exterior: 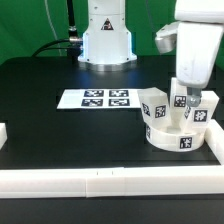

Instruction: Assemble stool

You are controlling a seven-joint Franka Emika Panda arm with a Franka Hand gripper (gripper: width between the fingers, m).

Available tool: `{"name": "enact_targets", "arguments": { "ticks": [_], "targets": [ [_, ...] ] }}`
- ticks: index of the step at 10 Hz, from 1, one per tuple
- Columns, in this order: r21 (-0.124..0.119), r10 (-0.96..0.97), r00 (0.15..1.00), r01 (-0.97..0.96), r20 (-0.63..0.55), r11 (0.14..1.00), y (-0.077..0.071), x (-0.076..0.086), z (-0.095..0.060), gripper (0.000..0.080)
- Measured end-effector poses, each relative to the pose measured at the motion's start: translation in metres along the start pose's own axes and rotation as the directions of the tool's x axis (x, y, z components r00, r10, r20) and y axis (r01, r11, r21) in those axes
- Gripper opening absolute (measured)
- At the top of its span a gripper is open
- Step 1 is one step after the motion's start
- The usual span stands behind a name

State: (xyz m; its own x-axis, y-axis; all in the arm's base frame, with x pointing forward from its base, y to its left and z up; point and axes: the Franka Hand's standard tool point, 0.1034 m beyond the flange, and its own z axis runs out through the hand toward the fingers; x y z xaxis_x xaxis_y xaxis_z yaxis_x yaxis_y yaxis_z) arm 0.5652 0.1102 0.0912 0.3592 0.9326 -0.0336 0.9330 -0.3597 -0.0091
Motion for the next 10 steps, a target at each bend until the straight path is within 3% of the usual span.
{"name": "enact_targets", "arguments": {
  "ticks": [4,5,6,7,10],
  "targets": [
    [-0.009,-0.051,0.999,0.051,0.02,0.999,-0.003,-0.002,0.012,0.0649],
    [-0.006,-0.053,0.998,0.053,0.026,0.999,-0.003,-0.004,0.015,0.0534],
    [-0.006,-0.049,0.998,0.049,0.026,0.999,-0.003,-0.005,0.015,0.0534],
    [-0.006,-0.037,0.999,0.037,0.027,0.999,-0.003,-0.005,0.015,0.0351],
    [-0.006,0.028,0.999,-0.028,0.025,1.0,-0.002,-0.007,0.016,0.0336]
  ]
}}
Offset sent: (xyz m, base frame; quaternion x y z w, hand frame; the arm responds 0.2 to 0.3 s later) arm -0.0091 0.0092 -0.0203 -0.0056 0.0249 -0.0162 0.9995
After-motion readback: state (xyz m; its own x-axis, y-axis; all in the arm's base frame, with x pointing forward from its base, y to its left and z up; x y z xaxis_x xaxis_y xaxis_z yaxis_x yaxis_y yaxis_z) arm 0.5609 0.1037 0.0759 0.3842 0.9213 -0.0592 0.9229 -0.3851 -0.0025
